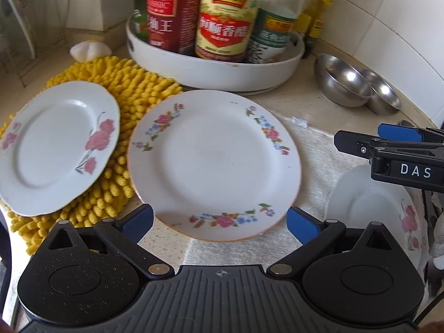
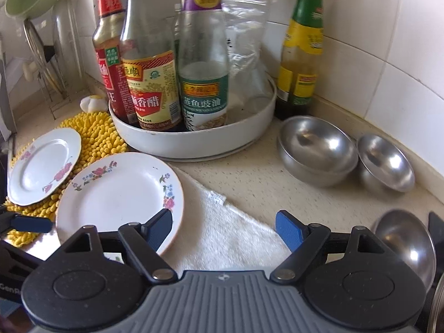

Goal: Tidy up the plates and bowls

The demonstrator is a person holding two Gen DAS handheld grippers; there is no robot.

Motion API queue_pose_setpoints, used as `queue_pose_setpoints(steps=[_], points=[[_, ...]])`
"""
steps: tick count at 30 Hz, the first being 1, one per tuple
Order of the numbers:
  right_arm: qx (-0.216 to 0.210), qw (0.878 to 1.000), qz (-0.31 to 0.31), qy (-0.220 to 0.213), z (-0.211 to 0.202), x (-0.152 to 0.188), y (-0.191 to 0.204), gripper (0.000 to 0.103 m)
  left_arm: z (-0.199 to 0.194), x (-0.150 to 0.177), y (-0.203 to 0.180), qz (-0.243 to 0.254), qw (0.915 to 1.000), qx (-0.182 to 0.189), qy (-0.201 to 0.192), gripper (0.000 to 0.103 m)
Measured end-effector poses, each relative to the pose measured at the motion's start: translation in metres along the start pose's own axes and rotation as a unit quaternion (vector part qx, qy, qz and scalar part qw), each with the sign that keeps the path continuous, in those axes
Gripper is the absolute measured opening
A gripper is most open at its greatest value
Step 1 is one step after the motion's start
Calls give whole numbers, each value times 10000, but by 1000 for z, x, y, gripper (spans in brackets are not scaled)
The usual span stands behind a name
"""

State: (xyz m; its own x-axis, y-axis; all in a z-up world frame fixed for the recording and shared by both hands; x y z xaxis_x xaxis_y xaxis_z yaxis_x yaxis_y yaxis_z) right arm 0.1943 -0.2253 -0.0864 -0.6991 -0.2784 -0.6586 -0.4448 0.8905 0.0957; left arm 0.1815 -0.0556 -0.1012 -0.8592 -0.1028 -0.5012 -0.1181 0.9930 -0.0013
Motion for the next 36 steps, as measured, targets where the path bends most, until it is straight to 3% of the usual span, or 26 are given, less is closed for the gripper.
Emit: queue_pose_setpoints(steps=[15, 22, 36], points=[[12, 9995, -232, 210, 28, -5, 14, 88, 9, -1, 2, -149, 9998, -89, 2, 103], [-61, 9987, -390, 324, 40, -6, 24, 87, 21, 2, 4, -256, 9994, -17, 236, 103], [-357, 9957, -536, 659, 61, -2, 32, 57, 36, -13, 9, -253, 9992, -232, 200, 102]])
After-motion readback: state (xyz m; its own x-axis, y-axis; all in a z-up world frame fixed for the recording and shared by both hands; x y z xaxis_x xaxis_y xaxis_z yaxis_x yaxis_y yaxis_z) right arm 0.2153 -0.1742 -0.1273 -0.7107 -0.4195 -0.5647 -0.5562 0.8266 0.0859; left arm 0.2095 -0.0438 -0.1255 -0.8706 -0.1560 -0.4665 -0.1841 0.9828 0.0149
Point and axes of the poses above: each gripper's, at about its wrist camera, not at the fingertips, and z roughly the way its jaws point, y to its left, x to its underside, the point moved 7 cm from there along z, roughly the way its jaws point, and after that the axes turned 9 degrees about -x, right-handed, at the moved point
